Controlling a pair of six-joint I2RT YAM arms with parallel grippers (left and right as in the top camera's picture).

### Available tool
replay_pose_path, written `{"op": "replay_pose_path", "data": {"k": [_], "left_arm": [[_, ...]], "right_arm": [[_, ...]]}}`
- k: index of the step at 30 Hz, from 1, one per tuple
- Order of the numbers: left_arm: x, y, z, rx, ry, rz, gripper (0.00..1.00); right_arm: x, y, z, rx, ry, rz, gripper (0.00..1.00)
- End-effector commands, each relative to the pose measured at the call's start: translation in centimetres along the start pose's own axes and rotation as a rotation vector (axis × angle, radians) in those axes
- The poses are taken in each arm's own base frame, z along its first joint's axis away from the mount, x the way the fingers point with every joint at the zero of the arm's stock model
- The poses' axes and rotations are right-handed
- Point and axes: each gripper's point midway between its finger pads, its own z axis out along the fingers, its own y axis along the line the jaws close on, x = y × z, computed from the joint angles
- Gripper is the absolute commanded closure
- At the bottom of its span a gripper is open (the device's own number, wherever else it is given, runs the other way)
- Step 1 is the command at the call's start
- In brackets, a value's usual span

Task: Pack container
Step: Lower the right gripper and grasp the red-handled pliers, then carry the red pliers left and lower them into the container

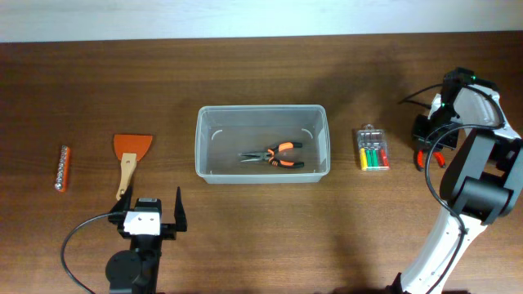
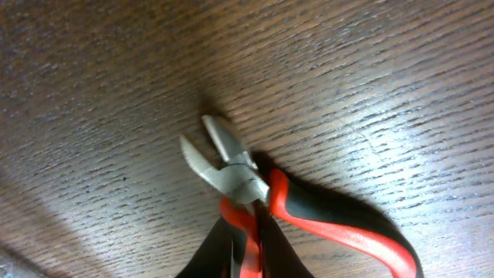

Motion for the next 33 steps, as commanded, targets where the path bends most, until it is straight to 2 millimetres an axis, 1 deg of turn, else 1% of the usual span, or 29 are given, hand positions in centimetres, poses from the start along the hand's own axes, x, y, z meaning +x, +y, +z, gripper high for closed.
{"op": "replay_pose_path", "data": {"k": [1, 2, 5, 13, 17, 22, 27, 30, 33], "left_arm": [[0.1, 0.2, 0.0, -0.012, -0.001, 0.012, 0.01], [0.1, 0.2, 0.0, -0.012, -0.001, 0.012, 0.01], [0.1, 0.2, 0.0, -0.012, -0.001, 0.012, 0.01], [0.1, 0.2, 0.0, -0.012, -0.001, 0.012, 0.01], [0.1, 0.2, 0.0, -0.012, -0.001, 0.012, 0.01], [0.1, 0.2, 0.0, -0.012, -0.001, 0.012, 0.01], [0.1, 0.2, 0.0, -0.012, -0.001, 0.012, 0.01], [0.1, 0.2, 0.0, -0.012, -0.001, 0.012, 0.01], [0.1, 0.2, 0.0, -0.012, -0.001, 0.012, 0.01]], "right_arm": [[0.2, -0.3, 1.0, 0.010, 0.020, 0.008, 0.90], [0.2, -0.3, 1.0, 0.010, 0.020, 0.008, 0.90], [0.2, -0.3, 1.0, 0.009, 0.021, 0.008, 0.96], [0.3, -0.3, 0.8, 0.009, 0.026, 0.003, 0.96], [0.1, -0.3, -0.2, 0.009, 0.027, -0.019, 0.96], [-0.7, -0.2, -2.7, 0.008, 0.005, -0.020, 0.96], [-1.8, 0.5, -6.4, -0.001, -0.040, -0.066, 0.96], [-2.2, 1.4, -9.0, -0.003, -0.069, -0.117, 0.96], [-2.4, 3.1, -11.9, -0.013, -0.110, -0.194, 0.96]]}}
